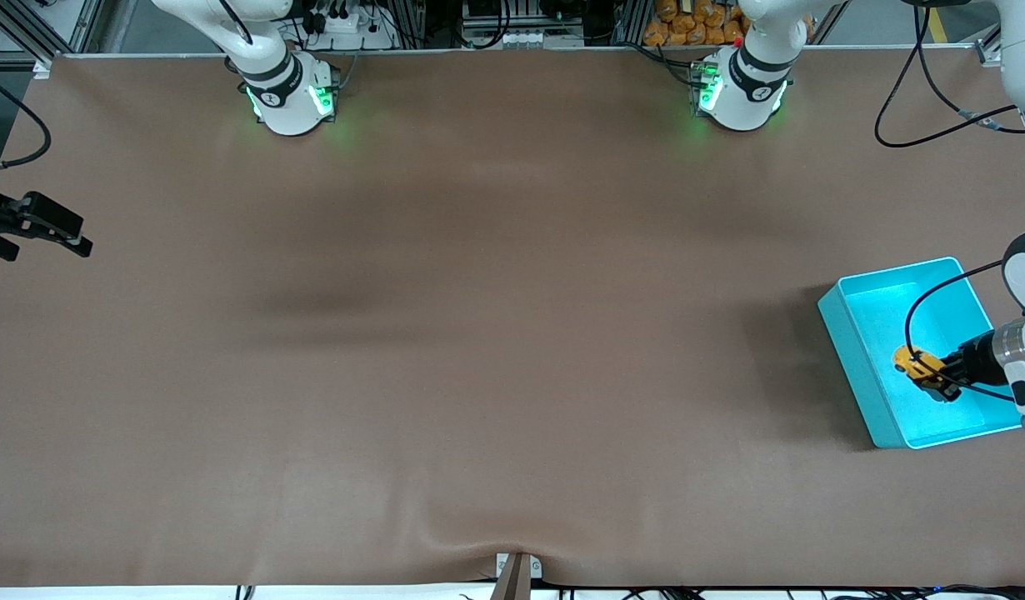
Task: Wind and store yellow beetle car
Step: 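Lift the car and lower it into the cyan bin with the left gripper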
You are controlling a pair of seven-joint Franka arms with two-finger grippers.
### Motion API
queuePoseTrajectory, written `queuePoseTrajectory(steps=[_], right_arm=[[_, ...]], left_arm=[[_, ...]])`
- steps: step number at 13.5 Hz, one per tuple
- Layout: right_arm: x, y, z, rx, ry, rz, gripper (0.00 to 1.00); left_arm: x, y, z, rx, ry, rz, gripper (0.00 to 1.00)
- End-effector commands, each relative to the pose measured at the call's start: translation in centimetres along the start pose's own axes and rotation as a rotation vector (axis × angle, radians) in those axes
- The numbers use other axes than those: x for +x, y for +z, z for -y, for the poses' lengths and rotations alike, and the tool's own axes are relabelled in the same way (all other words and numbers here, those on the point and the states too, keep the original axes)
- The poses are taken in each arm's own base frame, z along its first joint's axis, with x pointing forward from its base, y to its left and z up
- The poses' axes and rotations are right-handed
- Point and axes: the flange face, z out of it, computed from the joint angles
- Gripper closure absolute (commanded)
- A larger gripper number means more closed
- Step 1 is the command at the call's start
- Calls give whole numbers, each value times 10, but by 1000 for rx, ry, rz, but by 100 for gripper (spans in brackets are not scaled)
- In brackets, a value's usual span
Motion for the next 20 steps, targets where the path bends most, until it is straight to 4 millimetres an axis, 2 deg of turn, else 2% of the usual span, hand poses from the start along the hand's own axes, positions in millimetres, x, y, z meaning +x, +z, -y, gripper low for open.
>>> queuePoseTrajectory(steps=[1,4,6,8,10,12,16,17,18,19,20], right_arm=[[1,-2,5,-8,8,20,0],[1,0,5,-8,9,23,0],[2,0,6,-7,5,24,0],[1,0,8,-9,1,25,0],[1,2,7,-8,4,31,0],[1,1,5,-8,8,30,0],[1,0,1,-12,13,24,0],[1,1,1,-14,14,26,0],[1,1,1,-12,13,25,0],[2,1,2,-12,11,25,0],[2,2,4,-12,8,25,0]], left_arm=[[-9,4,21,8,176,40,100],[-2,14,56,4,310,59,100],[-1,29,68,3,320,45,100],[-7,52,71,-3,331,10,100],[-8,78,86,-18,317,-39,100],[-16,98,92,-32,310,-83,100],[-21,116,94,-33,310,-66,100],[-22,119,94,-33,310,-62,89],[-22,120,94,-33,312,-60,32],[-21,117,93,-33,311,-63,0],[-20,113,93,-33,309,-69,0]])
